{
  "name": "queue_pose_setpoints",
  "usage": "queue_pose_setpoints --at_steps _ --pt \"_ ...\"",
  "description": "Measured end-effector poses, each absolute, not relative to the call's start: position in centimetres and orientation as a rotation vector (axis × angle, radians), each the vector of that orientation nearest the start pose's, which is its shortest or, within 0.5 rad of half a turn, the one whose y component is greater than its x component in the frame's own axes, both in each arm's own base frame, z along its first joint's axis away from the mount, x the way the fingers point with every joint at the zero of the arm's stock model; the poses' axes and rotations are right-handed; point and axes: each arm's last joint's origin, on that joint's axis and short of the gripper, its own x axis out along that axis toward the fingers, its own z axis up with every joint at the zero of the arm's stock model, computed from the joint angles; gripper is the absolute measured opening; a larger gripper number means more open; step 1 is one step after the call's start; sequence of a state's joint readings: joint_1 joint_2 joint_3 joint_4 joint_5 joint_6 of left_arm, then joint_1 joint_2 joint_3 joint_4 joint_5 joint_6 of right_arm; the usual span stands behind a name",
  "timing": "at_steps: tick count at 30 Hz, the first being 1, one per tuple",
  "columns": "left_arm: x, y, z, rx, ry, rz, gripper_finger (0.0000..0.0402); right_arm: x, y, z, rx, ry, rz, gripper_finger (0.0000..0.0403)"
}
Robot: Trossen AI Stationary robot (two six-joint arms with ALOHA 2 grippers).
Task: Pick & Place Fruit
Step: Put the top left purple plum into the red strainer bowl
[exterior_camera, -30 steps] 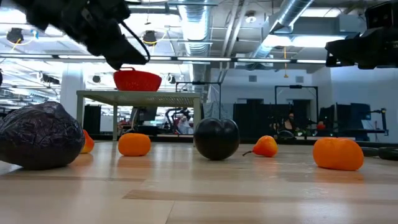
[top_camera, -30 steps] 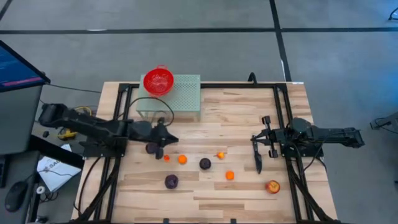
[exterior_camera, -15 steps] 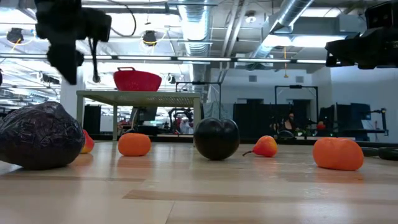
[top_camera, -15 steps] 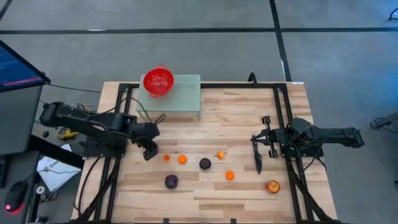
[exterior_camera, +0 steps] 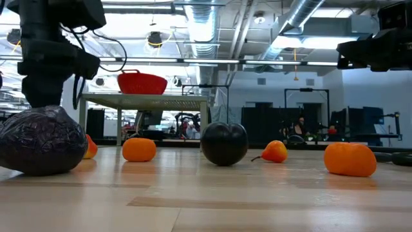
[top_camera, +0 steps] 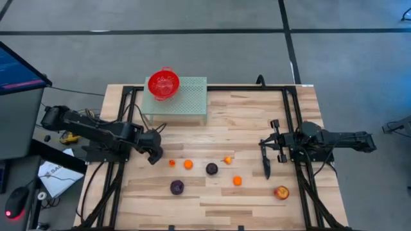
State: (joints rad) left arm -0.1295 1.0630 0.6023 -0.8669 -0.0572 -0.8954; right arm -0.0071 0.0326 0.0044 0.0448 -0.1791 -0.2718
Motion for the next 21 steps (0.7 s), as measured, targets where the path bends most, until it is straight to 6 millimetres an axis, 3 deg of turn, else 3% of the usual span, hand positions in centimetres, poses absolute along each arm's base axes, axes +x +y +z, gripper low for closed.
queue_pose_setpoints --at_steps 5,13,21 --pt "16.2 -1.7 18.3 -0.589 1.178 0.589 0.0345 9.9 0.4 16.7 -0.273 -0.040 0.169 0.0001" --pt "15.9 -1.8 15.5 -0.644 1.150 0.557 0.0333 9.9 0.4 16.7 -0.270 -0.040 0.169 0.0001" --pt "16.2 -1.8 15.1 -0.648 1.099 0.540 0.0306 9.9 0.4 16.7 -0.270 -0.040 0.169 0.0001"
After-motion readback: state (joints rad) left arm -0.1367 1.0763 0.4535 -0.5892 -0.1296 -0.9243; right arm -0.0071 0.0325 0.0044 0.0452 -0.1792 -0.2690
